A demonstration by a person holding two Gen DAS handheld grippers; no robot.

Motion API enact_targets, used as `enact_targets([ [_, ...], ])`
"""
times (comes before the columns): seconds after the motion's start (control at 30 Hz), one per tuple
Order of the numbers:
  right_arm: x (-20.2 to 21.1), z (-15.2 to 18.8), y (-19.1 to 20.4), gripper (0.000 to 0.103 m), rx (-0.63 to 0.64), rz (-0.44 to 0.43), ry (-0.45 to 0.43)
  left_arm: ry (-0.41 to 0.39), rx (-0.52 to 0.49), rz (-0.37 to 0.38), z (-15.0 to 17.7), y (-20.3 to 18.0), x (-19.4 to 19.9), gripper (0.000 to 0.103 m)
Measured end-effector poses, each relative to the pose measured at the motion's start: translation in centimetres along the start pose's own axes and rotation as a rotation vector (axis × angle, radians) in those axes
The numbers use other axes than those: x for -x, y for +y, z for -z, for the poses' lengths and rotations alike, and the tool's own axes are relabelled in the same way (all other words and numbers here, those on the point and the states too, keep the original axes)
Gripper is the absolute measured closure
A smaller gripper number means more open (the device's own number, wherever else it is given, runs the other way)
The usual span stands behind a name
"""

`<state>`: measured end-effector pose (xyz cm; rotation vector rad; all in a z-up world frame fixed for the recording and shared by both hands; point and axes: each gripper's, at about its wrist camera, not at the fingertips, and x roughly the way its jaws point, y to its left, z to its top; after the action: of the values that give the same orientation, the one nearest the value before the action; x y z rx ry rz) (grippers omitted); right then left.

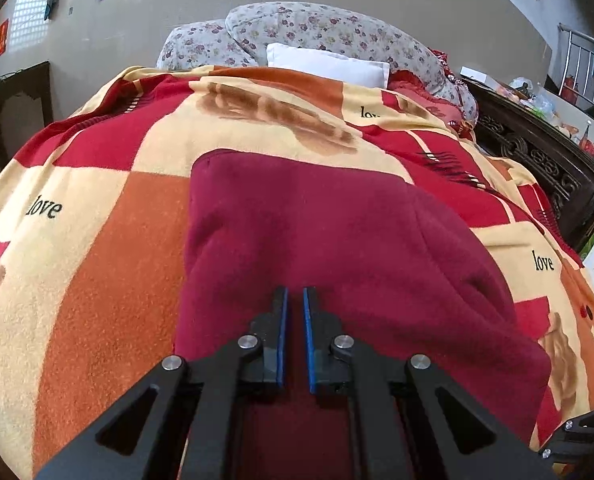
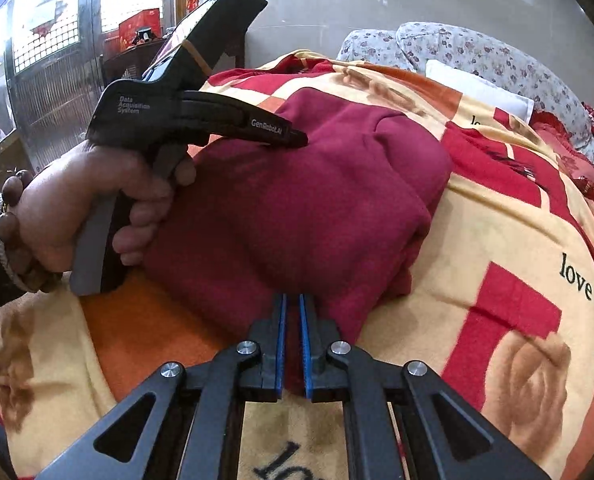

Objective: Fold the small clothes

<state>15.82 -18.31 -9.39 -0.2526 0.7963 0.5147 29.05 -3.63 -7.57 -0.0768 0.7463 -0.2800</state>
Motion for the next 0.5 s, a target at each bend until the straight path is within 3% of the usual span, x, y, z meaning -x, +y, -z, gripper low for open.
enact_targets([
  [0.5, 0.27, 0.22, 0.18, 0.099, -0.001, 0.002, -0.005, 0.027, 0.0, 0.013, -0.41, 0.21, -0.05, 0.095],
])
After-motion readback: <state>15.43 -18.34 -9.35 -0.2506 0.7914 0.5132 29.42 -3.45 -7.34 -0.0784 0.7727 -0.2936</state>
